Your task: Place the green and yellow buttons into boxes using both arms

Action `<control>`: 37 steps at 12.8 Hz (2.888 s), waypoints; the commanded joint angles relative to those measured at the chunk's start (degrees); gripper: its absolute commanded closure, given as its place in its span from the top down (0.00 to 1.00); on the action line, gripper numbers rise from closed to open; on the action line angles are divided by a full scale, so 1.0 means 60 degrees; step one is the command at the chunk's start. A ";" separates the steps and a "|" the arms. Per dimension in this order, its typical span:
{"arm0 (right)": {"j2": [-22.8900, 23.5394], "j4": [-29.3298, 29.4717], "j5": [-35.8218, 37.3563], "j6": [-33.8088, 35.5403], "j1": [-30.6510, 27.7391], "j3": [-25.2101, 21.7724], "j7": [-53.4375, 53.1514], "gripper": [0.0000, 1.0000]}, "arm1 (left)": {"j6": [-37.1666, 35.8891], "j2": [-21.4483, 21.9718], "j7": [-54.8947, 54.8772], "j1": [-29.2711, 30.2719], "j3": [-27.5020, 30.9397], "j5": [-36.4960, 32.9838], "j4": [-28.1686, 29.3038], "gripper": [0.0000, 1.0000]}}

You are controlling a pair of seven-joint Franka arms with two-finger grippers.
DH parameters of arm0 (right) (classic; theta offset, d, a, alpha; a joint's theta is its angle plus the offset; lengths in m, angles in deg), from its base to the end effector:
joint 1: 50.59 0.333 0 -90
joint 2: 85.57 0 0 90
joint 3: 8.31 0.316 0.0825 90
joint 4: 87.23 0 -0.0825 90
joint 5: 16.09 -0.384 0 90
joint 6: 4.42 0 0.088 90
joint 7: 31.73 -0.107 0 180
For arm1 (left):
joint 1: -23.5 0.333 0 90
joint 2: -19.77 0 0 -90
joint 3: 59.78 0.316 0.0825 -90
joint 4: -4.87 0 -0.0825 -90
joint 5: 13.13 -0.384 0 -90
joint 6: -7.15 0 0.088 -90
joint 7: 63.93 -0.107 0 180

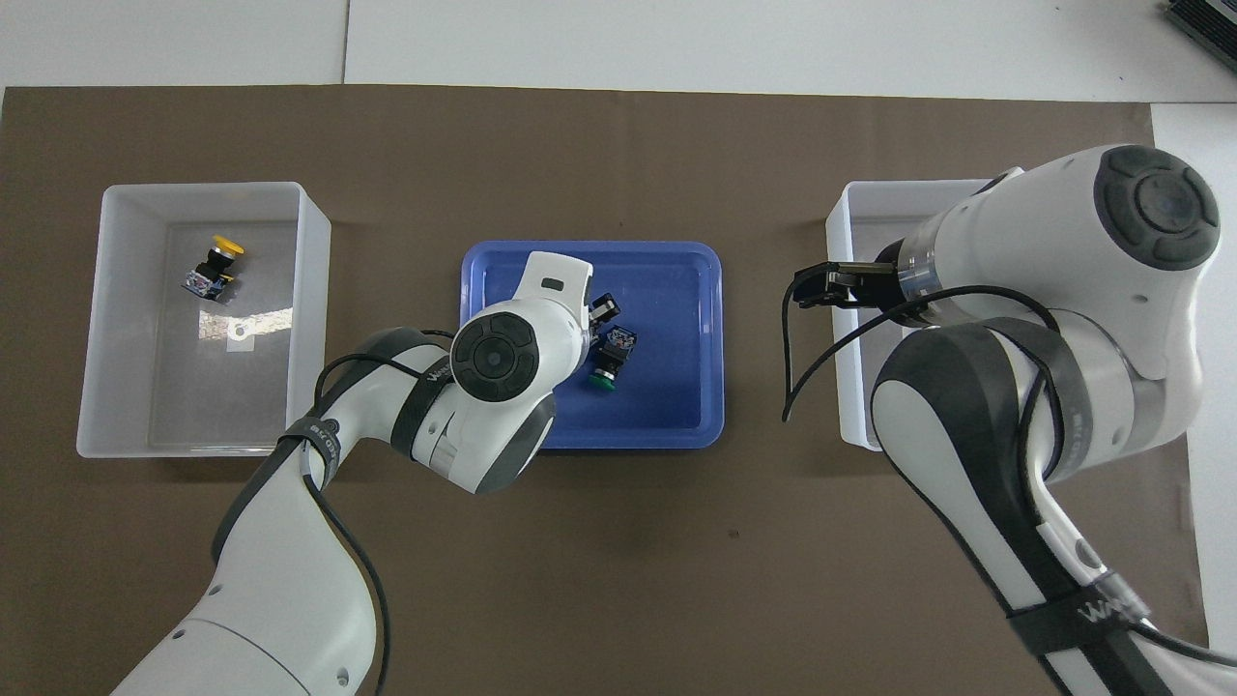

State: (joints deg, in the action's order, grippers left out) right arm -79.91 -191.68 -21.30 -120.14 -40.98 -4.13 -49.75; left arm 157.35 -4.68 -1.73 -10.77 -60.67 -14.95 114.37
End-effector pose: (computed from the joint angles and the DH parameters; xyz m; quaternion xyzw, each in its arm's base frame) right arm 0.5821 0.1469 0.4873 -0.9963 0.0548 -0.0346 0.0571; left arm 0.5347 -0.3767 0.3013 0.9651 0.2203 0.0984 0.1018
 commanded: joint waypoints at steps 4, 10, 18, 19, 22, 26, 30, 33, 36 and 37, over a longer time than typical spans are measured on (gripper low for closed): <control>-0.0109 -0.0491 0.0078 -0.0645 0.0709 0.0051 -0.1358 1.00 | -0.3113 0.2270 -0.2830 0.0759 0.0207 -0.0575 0.0149 0.00; 0.1323 -0.0741 0.0107 -0.3105 0.2613 0.0051 -0.4301 1.00 | -0.3690 0.2786 -0.7178 0.3261 0.0193 -0.0517 0.0003 0.00; 0.3288 -0.0477 0.0895 -0.5672 0.3377 0.0022 -0.4847 1.00 | -0.2242 0.2727 -1.2760 0.5563 0.0193 -0.0428 0.0381 0.00; 0.3319 -0.0506 0.0942 -0.5587 0.3407 0.0022 -0.4833 1.00 | -0.2051 0.2742 -1.3218 0.5682 0.0207 -0.0428 0.0528 0.00; 0.3334 -0.0624 0.1467 -0.5381 0.3320 0.0022 -0.4745 1.00 | -0.1888 0.2553 -1.4754 0.5844 0.0207 -0.0428 0.0850 0.00; 0.3319 -0.0609 0.1557 -0.5235 0.3363 0.0037 -0.4789 0.27 | -0.1477 0.1747 -1.5522 0.5859 0.0207 -0.0428 0.0866 0.00; 0.3043 -0.0012 0.1528 -0.4157 0.3189 0.0008 -0.4819 0.00 | -0.1243 0.1263 -1.5830 0.5888 0.0222 -0.0428 0.0852 0.00; 0.1742 0.0504 0.1397 -0.2236 0.2341 0.0022 -0.4236 0.00 | -0.1257 0.1277 -1.6440 0.5902 0.0222 -0.0428 0.0954 1.00; 0.0729 0.0475 0.1382 -0.0960 0.1126 0.0007 -0.2204 0.00 | -0.1345 0.1350 -1.6460 0.5873 0.0236 -0.0428 0.0852 1.00; 0.0538 0.0446 0.1382 -0.0638 0.0672 0.0007 -0.1370 0.00 | -0.1360 0.1496 -1.6358 0.5888 0.0237 -0.0428 0.0808 1.00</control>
State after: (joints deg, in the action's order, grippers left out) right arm -74.31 -187.33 -13.43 -125.97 -32.60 -4.84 -65.00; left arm 148.94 2.68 -99.33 23.95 -58.99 -17.37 119.10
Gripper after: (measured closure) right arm 0.546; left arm 0.009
